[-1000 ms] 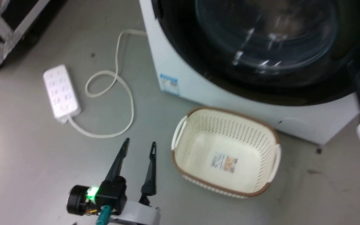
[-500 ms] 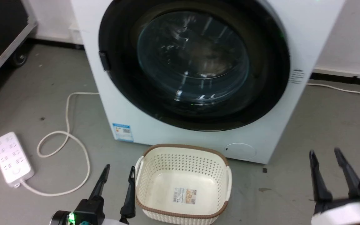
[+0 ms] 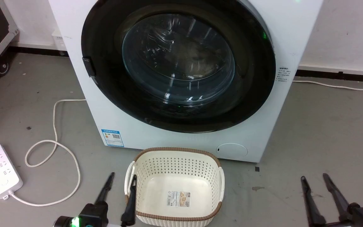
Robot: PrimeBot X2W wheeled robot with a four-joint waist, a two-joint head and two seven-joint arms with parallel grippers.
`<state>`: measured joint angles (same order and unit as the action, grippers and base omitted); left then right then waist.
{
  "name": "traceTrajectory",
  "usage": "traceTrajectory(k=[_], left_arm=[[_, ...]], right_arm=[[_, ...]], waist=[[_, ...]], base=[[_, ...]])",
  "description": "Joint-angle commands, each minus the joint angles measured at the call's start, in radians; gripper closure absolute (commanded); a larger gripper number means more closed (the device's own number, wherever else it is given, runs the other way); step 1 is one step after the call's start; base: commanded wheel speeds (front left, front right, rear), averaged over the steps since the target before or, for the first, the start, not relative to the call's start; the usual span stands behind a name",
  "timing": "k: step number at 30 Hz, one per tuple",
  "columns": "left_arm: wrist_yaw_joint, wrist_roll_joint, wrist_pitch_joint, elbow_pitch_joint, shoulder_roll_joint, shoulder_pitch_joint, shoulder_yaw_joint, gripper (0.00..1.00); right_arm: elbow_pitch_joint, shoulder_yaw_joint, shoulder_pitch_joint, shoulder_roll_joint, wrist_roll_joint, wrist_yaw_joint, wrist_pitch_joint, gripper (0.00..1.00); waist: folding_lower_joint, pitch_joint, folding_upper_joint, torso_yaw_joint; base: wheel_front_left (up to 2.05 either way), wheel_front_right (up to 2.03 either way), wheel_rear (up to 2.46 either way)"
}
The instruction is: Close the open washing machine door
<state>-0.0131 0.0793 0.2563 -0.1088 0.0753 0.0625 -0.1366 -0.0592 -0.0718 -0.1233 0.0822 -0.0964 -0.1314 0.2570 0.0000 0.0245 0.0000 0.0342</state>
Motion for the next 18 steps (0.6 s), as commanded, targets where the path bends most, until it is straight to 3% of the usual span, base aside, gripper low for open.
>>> traceTrajectory(k=[1,18], left_arm=[[0.000,0.001,-0.001,0.000,0.000,0.000,0.000,1.00],[0.002,-0.007,-0.029,0.012,-0.003,-0.007,0.013,1.00]], right_arm=[[0.000,0.000,0.001,0.000,0.000,0.000,-0.001,1.00],[0.007,0.009,0.014,-0.003,0.011,0.000,-0.029,1.00]], waist=[[0.0000,0.000,0.0000,0.000],[0.0000,-0.003,0.0000,-0.004]], base=[[0.00,0.00,0.00],[0.00,0.00,0.00]])
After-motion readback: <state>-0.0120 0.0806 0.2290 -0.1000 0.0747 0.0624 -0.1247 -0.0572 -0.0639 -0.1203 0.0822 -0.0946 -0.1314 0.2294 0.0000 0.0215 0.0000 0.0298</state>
